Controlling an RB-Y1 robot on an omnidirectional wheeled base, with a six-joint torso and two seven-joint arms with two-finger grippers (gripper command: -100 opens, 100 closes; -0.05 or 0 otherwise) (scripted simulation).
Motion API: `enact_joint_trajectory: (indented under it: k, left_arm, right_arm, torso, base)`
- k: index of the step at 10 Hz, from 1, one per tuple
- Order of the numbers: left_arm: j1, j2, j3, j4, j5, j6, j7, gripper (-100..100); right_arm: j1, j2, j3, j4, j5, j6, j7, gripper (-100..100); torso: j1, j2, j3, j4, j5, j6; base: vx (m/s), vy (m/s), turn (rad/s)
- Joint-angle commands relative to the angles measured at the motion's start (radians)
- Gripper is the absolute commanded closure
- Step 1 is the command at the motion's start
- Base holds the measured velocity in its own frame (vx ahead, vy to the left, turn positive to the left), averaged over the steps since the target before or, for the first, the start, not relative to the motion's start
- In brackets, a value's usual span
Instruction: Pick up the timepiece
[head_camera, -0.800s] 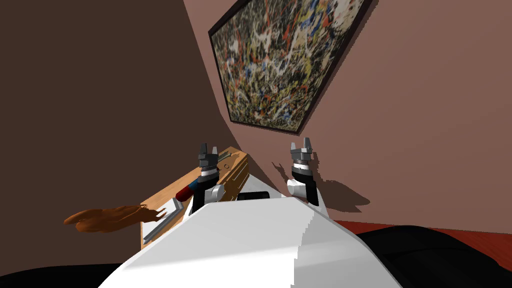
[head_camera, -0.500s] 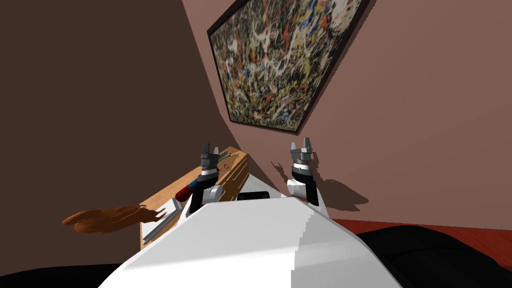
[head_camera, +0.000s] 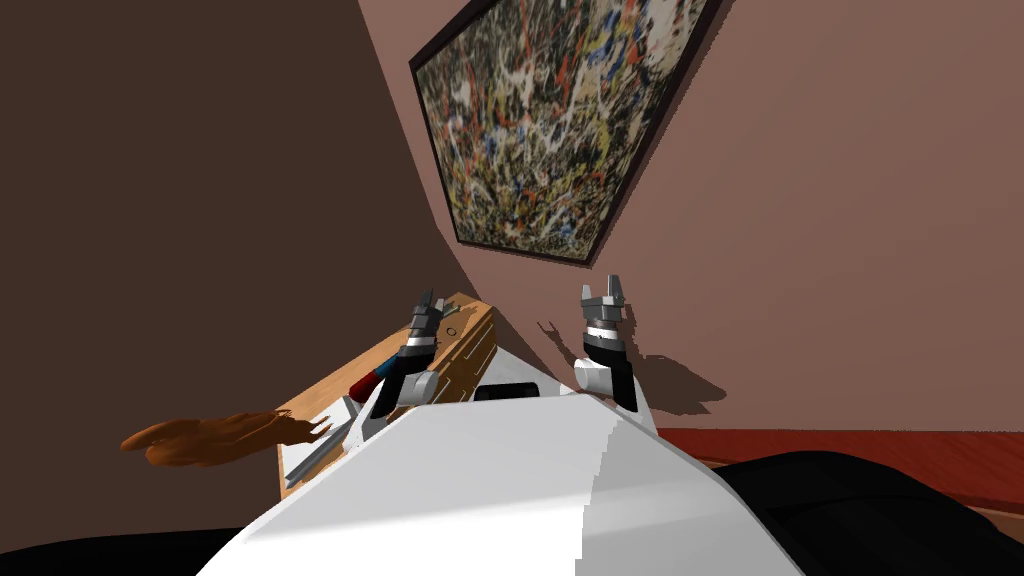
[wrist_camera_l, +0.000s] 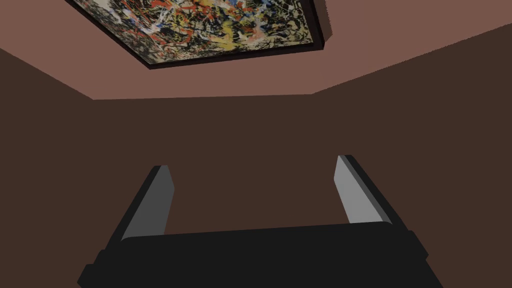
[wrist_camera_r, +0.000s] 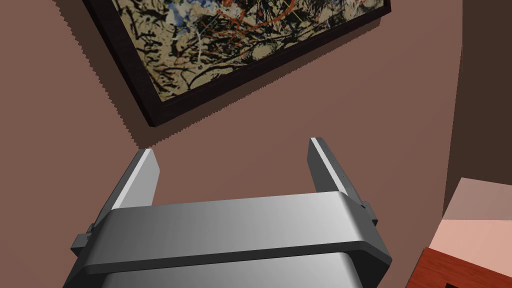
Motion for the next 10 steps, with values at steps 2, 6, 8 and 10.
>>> enact_joint_trajectory:
  k: [2,6,8,10]
  left_arm:
    - [-0.015,0.071,0.006,0.041,0.022,0.089,0.004,-100]
    - [-0.029,0.123,0.012,0.063,0.042,0.175,0.007,-100]
    - [-0.036,0.149,0.015,0.074,0.052,0.220,0.009,-100]
    - [-0.043,0.174,0.019,0.085,0.063,0.266,0.010,-100]
  right_arm:
    - [0.000,0.000,0.000,0.000,0.000,0.000,0.000,0]
    - [0.000,0.000,0.000,0.000,0.000,0.000,0.000,0]
    - [0.000,0.000,0.000,0.000,0.000,0.000,0.000,0]
    - [0.000,0.000,0.000,0.000,0.000,0.000,0.000,0]
  torso:
    - [0.000,0.000,0.000,0.000,0.000,0.000]
    - [0.000,0.000,0.000,0.000,0.000,0.000]
    - [0.000,-0.001,0.000,0.000,0.000,0.000]
    - [0.000,-0.001,-0.001,0.000,0.000,0.000]
  base:
    - [-0.049,-0.009,-0.061]
    - [-0.033,-0.004,-0.036]
    - [-0.022,-0.004,-0.035]
    - [-0.020,-0.001,-0.036]
